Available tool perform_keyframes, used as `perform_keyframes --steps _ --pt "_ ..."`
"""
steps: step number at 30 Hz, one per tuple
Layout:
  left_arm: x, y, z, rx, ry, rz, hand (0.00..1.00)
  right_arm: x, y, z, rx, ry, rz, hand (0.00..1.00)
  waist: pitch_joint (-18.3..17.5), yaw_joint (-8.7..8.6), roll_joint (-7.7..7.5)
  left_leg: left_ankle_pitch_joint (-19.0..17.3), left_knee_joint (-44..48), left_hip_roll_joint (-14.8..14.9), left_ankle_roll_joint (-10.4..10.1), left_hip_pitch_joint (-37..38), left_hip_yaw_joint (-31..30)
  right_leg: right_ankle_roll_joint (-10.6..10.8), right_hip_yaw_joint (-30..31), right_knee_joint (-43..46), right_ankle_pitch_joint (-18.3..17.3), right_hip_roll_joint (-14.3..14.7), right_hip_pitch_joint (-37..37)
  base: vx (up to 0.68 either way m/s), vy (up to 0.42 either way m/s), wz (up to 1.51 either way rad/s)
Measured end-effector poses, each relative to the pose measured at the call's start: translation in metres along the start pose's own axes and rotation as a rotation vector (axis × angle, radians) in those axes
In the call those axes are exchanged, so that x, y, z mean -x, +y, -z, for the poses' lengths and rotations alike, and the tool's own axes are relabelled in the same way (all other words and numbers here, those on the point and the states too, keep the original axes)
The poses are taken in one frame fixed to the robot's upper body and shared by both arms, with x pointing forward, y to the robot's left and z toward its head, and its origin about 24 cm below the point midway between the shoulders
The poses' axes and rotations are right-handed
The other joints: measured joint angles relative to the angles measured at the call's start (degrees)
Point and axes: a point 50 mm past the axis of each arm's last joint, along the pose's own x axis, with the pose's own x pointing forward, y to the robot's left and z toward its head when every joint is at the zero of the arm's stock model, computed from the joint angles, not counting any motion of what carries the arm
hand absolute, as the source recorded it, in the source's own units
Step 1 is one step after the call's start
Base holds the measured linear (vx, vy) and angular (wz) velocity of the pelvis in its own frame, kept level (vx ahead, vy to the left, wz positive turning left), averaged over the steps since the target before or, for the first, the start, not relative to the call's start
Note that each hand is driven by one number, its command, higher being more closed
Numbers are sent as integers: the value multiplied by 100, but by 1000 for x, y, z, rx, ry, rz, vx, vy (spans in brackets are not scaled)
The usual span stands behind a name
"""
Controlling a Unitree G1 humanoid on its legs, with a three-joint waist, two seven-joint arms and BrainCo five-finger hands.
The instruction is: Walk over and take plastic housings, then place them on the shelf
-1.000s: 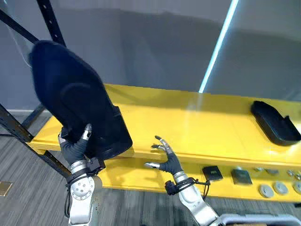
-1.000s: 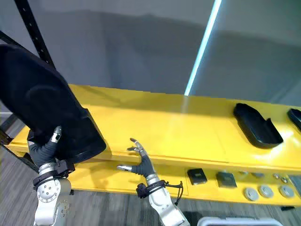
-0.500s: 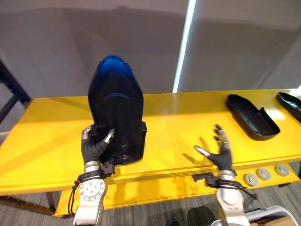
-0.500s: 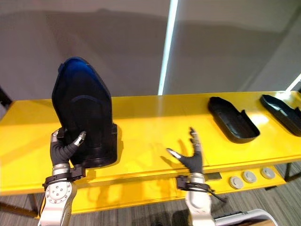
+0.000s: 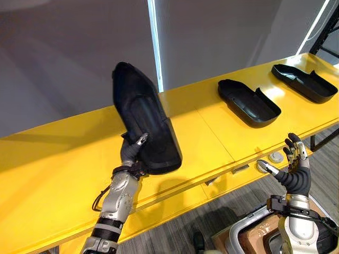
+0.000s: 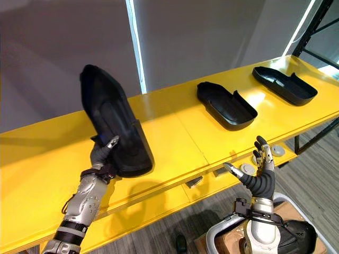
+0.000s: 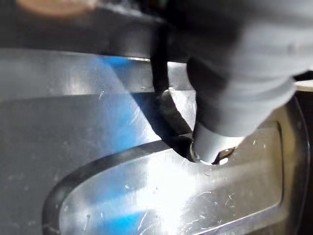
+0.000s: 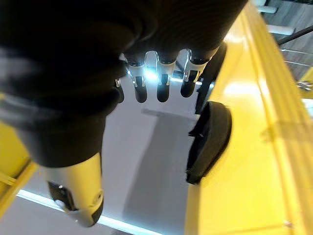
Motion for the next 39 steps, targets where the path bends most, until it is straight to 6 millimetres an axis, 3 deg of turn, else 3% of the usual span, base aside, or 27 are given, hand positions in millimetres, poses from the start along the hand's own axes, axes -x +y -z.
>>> perform_keyframes --steps 12,13,23,32,39 --pt "-13 -10 3 -58 16 -16 100 9 16 7 -17 50 -75 0 197 16 120 91 11 -137 139 -275 -94 94 -40 -5 99 -146 -207 -37 -22 5" --pt "-14 -10 2 -61 15 -33 0 9 18 7 -19 51 -83 0 208 6 118 91 5 -143 140 -289 -90 103 -33 -5 104 -153 -209 0 0 0" --pt "-23 -13 -7 -96 -32 -88 0 14 23 9 -7 70 -93 0 342 14 115 112 -26 -152 168 -301 -87 104 -30 -5 106 -154 -251 -2 -17 0" --pt "-39 -24 -15 -283 -31 -69 0 19 31 11 -41 89 -115 0 385 10 101 171 -108 -224 255 -291 -188 108 -119 -5 108 -202 -244 -2 -16 6" --pt "-51 -25 -36 -419 -69 -110 0 25 37 14 -69 115 -136 0 457 -2 62 188 -133 -234 274 -280 -232 110 -169 -5 110 -214 -224 1 -8 2"
